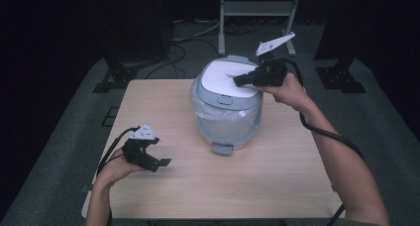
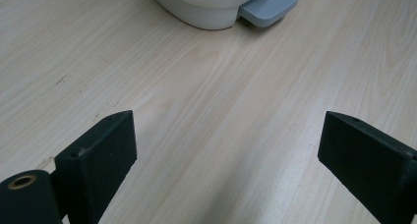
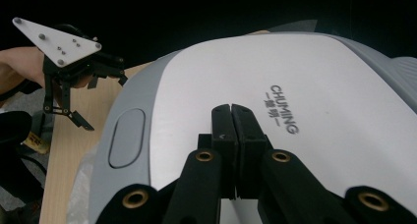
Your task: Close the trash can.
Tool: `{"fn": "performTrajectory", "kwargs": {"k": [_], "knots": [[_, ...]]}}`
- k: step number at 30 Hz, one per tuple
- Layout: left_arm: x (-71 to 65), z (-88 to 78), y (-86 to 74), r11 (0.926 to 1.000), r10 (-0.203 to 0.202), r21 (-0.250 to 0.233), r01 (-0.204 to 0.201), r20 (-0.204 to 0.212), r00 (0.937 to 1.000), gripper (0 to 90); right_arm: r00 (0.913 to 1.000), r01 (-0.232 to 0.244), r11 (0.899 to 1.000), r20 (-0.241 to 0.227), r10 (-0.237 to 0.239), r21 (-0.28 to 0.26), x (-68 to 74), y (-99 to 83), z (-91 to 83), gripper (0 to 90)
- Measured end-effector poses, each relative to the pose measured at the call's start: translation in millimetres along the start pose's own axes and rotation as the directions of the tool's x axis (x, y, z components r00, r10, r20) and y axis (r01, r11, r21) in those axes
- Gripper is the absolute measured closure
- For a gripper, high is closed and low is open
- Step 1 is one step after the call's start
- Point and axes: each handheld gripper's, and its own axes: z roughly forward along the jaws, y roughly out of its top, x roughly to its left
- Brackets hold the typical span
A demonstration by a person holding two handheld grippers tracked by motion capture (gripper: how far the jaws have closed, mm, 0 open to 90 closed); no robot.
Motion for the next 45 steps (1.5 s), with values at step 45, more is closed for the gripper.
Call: {"fn": "performTrajectory", "kwargs": {"k": [45], "knots": [[0.1, -6.0, -5.1, 0.9993, -0.019, -0.034, 0.019, 0.008, 0.9998, 6.7, 0.9822, 0.003, 1.0, 0.188, 0.002, -0.03, 17.5, -38.6, -63.5, 56.5]]}}
